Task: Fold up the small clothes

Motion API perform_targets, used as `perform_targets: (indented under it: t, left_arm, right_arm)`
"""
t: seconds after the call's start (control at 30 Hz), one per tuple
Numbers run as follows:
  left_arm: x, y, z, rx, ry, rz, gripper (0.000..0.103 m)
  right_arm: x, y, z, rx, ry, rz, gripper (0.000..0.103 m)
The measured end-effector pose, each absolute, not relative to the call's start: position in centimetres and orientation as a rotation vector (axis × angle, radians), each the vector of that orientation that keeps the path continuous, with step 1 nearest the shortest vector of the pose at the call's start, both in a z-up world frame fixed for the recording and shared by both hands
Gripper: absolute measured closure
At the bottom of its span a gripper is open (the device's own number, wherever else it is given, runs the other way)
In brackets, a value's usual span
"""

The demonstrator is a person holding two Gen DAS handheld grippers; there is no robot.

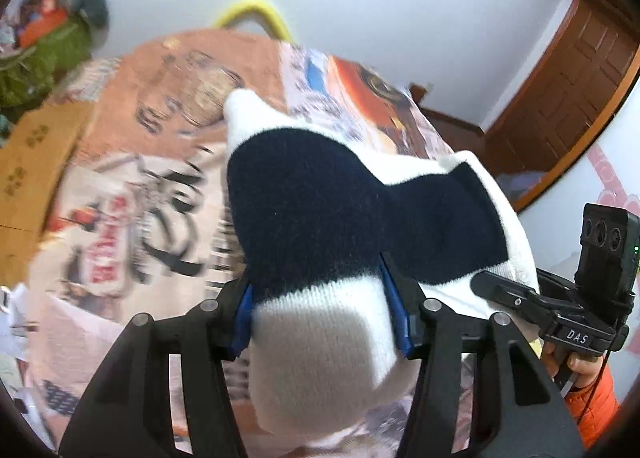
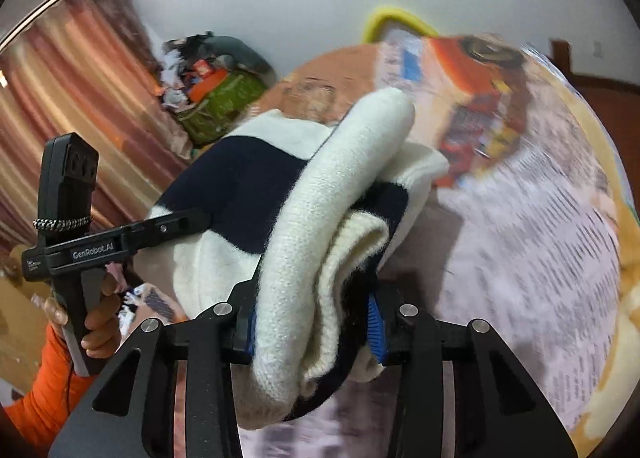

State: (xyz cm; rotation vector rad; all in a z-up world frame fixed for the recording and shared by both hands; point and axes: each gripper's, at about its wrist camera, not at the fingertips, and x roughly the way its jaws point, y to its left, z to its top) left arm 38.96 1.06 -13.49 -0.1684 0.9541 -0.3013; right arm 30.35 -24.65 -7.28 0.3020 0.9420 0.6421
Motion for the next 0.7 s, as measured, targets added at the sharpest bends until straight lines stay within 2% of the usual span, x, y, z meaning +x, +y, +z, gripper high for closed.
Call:
perform_targets:
  t: [0.2, 0.43, 0.5, 0.6, 0.7]
  left_arm:
    - [37.4, 7.6, -13.4, -0.166, 0.953, -0.208, 0.048]
    - [36.5, 13.5, -19.4, -0.165, 1.080, -0.099, 0.050]
    - [36.1, 14.3, -20.9, -0.131, 1.101, -0.071, 0.055]
    - [34.7, 14.7, -20.6, -0.139, 1.068, -0.101, 0.054]
    - [34.0, 14.6, -19.2, -0.075, 1.021, -0.069, 0.054]
  right_arm:
    - [30.8, -18.2, -7.6, 0.272, 0.945, 0.724, 0.066]
    - [30.8, -11.6, -12.0, 0.213, 1.048, 0.747, 0.066]
    - [30.4, -10.6, -12.7, 0.131, 1.066, 0.736, 0.063]
    - [30.0, -10.7, -12.5, 0.036, 1.070, 0.729, 0.052]
    - [29.9, -11.9, -11.1, -0.036, 1.037, 0.702, 0.051]
